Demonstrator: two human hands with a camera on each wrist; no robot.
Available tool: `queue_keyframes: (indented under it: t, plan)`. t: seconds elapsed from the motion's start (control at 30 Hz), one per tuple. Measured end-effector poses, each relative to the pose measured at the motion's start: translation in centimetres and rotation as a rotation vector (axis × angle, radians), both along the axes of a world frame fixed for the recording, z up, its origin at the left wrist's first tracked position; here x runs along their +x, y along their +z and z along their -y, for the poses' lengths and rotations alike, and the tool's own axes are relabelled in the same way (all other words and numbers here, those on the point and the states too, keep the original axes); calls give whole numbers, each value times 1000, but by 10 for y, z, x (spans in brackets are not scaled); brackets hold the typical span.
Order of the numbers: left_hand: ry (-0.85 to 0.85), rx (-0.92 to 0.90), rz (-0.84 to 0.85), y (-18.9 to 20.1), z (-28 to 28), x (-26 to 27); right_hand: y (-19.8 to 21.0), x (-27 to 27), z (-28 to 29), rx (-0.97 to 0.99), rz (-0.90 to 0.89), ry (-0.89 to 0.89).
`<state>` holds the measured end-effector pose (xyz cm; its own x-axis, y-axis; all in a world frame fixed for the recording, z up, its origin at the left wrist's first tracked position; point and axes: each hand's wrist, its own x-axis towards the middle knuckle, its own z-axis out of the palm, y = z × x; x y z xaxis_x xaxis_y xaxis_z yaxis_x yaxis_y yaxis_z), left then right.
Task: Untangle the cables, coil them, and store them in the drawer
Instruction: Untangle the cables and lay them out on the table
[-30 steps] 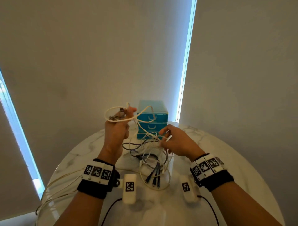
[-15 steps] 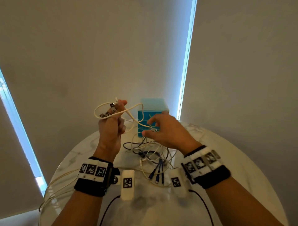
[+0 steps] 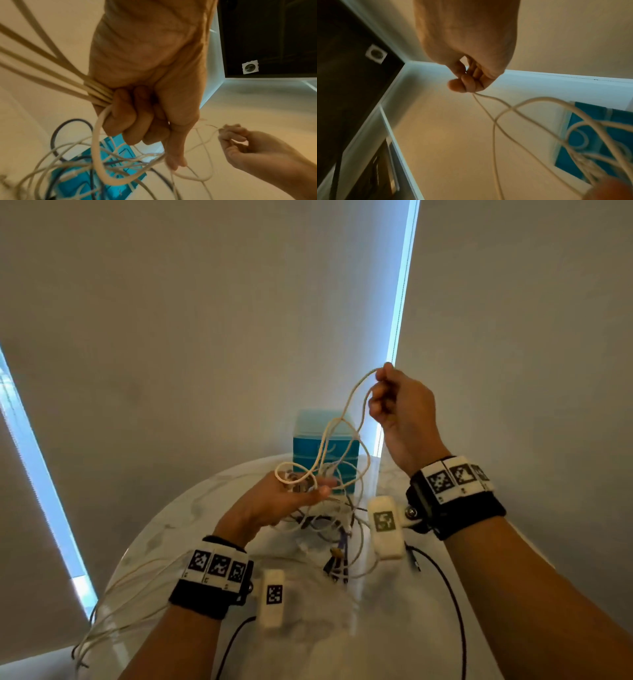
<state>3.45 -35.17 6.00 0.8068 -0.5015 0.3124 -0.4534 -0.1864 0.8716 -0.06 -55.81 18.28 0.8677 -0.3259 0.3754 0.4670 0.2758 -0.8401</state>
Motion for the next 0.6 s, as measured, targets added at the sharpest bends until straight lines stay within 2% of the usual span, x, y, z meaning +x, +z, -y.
queue_keyframes:
  t: [0.07, 0.17, 0.23, 0.3, 0.37, 0.47, 0.6]
  plan:
    - [127, -95, -61, -2, -2, 3, 6, -1, 11, 210, 14, 115]
    - [429, -182, -64, -8, -12, 15, 16, -4, 30, 516, 93, 285]
    - [540, -302, -101, -8, -16, 20, 22, -6, 34, 428, 67, 281]
    - [578, -463, -132, -6, -18, 22, 23, -6, 32, 183, -48, 175]
    - [598, -558, -138, -2, -21, 21, 15, -5, 31, 18, -165, 79]
    - [587, -536, -175, -3, -26, 22, 0, 0, 35, -20, -236, -38]
    - [479, -337, -215, -8, -21, 20, -13, 15, 42, 51, -140, -317]
